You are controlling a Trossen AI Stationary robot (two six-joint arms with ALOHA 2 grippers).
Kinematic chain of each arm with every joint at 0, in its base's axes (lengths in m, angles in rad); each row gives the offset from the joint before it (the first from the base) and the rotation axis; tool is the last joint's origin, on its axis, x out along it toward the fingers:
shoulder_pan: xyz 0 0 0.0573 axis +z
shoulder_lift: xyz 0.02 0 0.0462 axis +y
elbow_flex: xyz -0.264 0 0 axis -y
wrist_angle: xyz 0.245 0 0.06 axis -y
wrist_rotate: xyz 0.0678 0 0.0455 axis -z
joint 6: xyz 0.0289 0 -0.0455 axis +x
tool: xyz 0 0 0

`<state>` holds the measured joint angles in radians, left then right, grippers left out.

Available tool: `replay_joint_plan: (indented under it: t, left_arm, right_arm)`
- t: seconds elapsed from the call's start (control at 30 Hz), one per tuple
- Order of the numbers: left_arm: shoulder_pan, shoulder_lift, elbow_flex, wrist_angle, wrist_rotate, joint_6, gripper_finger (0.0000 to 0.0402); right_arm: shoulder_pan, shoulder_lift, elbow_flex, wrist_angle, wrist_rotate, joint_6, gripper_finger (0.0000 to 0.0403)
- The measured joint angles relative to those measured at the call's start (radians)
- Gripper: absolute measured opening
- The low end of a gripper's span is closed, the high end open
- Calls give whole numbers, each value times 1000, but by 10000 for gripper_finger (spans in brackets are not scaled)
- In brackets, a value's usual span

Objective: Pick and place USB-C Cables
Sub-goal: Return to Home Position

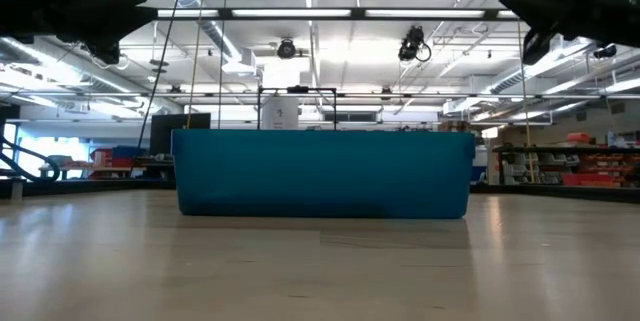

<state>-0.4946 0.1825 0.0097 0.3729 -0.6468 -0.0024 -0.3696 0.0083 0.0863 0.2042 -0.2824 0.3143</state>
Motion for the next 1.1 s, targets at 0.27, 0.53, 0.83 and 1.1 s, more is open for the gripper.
replay_joint_plan:
  t: [0.27,0.53,0.83,1.1]
  left_arm:
    - [0,0,0,-17,-11,-13,151]
    - [0,0,0,-31,-91,-12,151]
    - [41,0,0,-34,-102,12,151]
    - [183,0,0,-102,-34,-50,151]
  right_arm:
    - [59,0,-17,-59,26,44,3]
    - [214,0,-17,-197,238,40,8]
    - [342,0,-17,-299,377,28,8]
    - [355,0,-17,-355,372,31,8]
